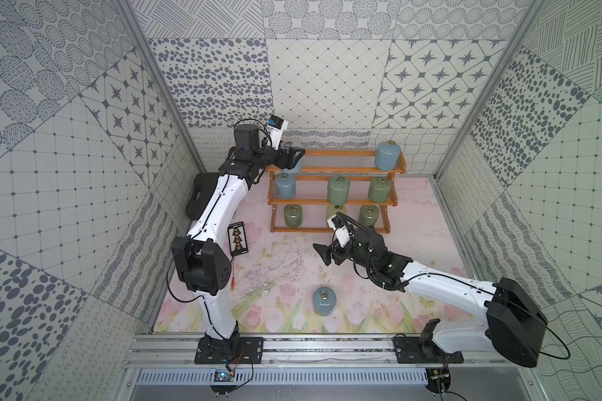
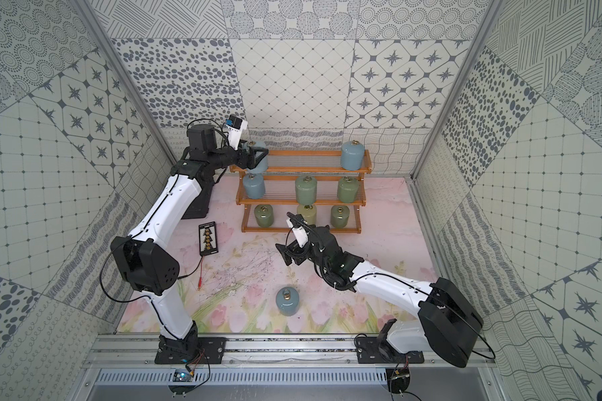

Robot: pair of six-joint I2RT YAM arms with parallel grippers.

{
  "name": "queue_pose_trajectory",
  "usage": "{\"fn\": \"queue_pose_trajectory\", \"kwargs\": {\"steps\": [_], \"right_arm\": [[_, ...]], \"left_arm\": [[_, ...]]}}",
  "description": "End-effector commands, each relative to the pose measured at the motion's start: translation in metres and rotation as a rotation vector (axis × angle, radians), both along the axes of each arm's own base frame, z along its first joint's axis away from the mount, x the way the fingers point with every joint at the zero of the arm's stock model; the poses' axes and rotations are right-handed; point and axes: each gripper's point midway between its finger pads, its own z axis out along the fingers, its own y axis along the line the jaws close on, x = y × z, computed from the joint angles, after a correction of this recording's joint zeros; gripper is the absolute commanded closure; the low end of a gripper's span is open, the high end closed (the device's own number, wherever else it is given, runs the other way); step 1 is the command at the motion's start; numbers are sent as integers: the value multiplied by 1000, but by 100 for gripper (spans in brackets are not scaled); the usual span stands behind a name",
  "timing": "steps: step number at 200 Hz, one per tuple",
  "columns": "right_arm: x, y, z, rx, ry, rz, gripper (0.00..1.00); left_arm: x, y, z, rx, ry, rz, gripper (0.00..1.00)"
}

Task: Remove the tea canisters from the shelf
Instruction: Pick up the tea canister from the shelf.

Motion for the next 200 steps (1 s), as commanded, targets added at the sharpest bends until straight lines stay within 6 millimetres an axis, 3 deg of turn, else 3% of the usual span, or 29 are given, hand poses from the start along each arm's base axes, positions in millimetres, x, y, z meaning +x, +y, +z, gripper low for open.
{"fn": "queue_pose_trajectory", "kwargs": {"steps": [1, 67, 150, 185, 200], "right_arm": [[1, -2, 16, 49, -39, -8, 0], [1, -2, 14, 48, -36, -10, 0], [1, -2, 14, 50, -33, -9, 0], [1, -2, 13, 49, -33, -10, 0], [1, -3, 14, 49, -33, -9, 0]], "left_arm": [[-4, -4, -33, 34, 111, -14, 23], [-3, -3, -37, 42, 112, -2, 13], [-4, -5, -38, 45, 108, -9, 10], [-4, -5, -41, 46, 111, -6, 11], [-4, -4, -38, 47, 102, -5, 22]]}}
